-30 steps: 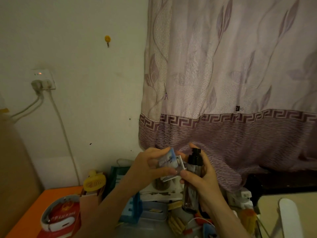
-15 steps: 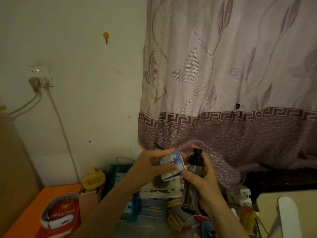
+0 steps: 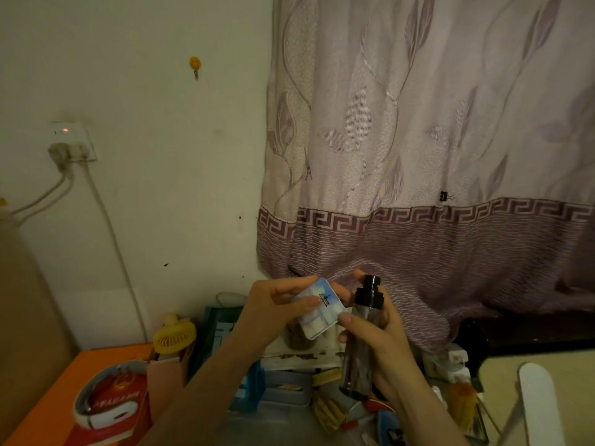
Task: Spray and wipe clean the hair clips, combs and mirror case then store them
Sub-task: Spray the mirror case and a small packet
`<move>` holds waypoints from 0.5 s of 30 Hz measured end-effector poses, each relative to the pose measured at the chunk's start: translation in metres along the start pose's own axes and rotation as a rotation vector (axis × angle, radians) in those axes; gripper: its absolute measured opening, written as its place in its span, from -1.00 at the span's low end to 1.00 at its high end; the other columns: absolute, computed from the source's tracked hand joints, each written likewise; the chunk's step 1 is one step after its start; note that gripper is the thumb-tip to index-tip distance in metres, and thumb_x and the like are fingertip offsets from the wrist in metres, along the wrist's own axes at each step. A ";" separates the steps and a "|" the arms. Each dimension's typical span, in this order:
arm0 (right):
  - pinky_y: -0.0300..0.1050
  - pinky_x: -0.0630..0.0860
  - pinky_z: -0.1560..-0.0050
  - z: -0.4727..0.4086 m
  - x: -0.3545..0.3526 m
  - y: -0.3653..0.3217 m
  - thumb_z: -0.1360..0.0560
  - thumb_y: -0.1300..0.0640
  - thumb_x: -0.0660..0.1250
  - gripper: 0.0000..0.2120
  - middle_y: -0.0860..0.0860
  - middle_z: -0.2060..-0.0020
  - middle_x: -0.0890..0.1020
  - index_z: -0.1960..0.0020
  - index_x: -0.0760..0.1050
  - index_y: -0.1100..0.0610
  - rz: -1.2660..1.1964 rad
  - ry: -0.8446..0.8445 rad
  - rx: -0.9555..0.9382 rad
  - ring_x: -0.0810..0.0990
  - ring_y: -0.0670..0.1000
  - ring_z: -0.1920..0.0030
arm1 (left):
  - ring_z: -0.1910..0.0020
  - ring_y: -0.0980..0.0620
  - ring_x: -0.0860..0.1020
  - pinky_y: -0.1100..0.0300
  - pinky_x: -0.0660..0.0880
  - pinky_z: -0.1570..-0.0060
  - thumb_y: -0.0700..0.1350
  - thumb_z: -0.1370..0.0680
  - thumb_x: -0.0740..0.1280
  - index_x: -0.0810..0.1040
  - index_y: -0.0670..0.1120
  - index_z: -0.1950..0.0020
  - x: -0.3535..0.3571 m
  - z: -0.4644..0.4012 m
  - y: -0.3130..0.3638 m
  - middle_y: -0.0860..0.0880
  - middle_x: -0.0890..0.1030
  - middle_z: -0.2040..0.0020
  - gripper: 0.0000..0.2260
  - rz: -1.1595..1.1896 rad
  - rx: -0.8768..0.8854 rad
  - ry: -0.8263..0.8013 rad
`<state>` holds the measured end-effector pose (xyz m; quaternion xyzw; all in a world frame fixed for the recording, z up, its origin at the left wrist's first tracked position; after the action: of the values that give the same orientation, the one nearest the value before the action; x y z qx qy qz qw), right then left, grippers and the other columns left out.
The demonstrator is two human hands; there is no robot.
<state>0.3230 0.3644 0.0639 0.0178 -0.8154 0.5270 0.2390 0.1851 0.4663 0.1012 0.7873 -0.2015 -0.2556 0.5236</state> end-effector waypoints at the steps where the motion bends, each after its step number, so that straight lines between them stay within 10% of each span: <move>1: -0.17 0.56 0.33 0.000 0.000 0.000 -0.31 0.33 0.49 -0.37 0.12 -0.09 0.66 -0.31 0.43 -0.03 -0.005 0.003 0.004 0.68 0.03 0.14 | 0.20 0.28 0.64 0.42 0.53 0.26 -0.31 -0.46 0.42 0.65 0.05 -0.02 -0.001 0.002 0.000 0.14 0.70 0.16 -0.72 0.019 -0.010 0.014; 15: -0.16 0.59 0.33 -0.008 0.012 -0.012 -0.31 0.26 0.43 -0.46 0.13 0.03 0.70 -0.26 0.46 0.00 0.009 0.074 -0.014 0.70 0.09 0.13 | 0.17 0.09 0.68 0.23 0.61 0.31 -0.28 -0.43 0.44 0.58 0.11 -0.02 -0.015 0.018 0.011 0.08 0.70 0.22 -0.68 -0.018 0.011 0.074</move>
<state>0.3183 0.3684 0.0814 -0.0071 -0.8097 0.5226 0.2670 0.1619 0.4583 0.1090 0.8009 -0.1760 -0.2300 0.5240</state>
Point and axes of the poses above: each hand's wrist, its own z-axis away from the middle knuckle, its own x-axis out of the palm, y = z × x, the point moved 3 cm from there along -z, towards the middle knuckle
